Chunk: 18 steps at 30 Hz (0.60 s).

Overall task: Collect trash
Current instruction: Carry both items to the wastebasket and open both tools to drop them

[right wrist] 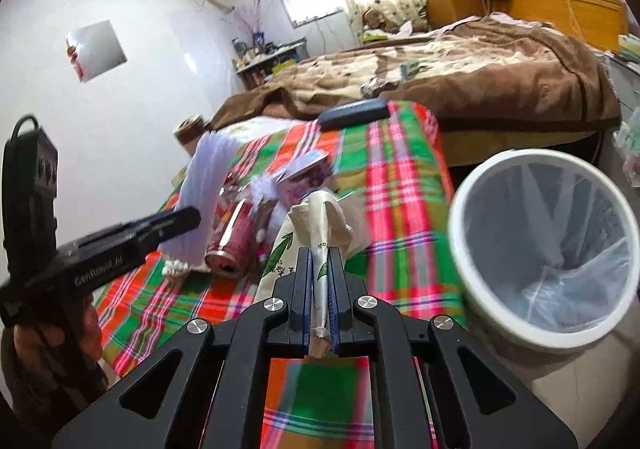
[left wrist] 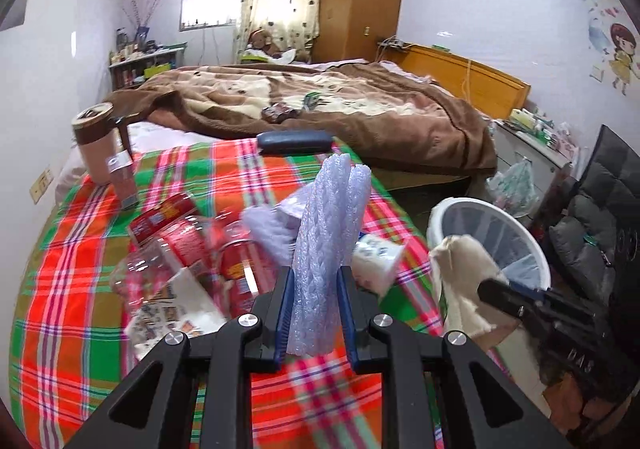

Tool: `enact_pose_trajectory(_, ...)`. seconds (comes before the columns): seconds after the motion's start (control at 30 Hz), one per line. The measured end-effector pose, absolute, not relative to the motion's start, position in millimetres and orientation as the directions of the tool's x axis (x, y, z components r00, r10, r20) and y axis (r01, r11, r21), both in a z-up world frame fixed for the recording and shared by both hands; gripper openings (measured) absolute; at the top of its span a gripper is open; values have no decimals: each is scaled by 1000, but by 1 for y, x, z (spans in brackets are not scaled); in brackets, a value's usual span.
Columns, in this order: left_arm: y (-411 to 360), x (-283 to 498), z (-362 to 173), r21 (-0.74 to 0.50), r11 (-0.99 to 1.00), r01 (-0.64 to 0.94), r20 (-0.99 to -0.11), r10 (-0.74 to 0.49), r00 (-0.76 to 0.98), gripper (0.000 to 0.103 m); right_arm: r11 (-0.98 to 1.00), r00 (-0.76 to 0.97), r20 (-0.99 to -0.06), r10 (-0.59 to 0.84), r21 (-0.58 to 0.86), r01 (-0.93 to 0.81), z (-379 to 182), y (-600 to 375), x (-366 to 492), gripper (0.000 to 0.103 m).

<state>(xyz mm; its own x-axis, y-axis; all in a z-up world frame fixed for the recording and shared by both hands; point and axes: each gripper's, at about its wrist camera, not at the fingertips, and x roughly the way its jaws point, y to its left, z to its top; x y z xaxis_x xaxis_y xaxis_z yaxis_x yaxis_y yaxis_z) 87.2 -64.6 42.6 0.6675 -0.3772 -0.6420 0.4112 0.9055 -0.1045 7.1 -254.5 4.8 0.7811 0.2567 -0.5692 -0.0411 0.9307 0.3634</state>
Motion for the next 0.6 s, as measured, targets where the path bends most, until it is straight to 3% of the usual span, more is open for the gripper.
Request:
enact_pose_trajectory(0.33,-133,81,46,-127,847,516,-634,-469,615,22,937,824,-560,82,325,128,13,-321,-1,7)
enact_pose_trajectory(0.6,-197,87,37,-191,776,602,-648,-560,516,22,922,797,-603,-21,297,249,-2,-355,4,7)
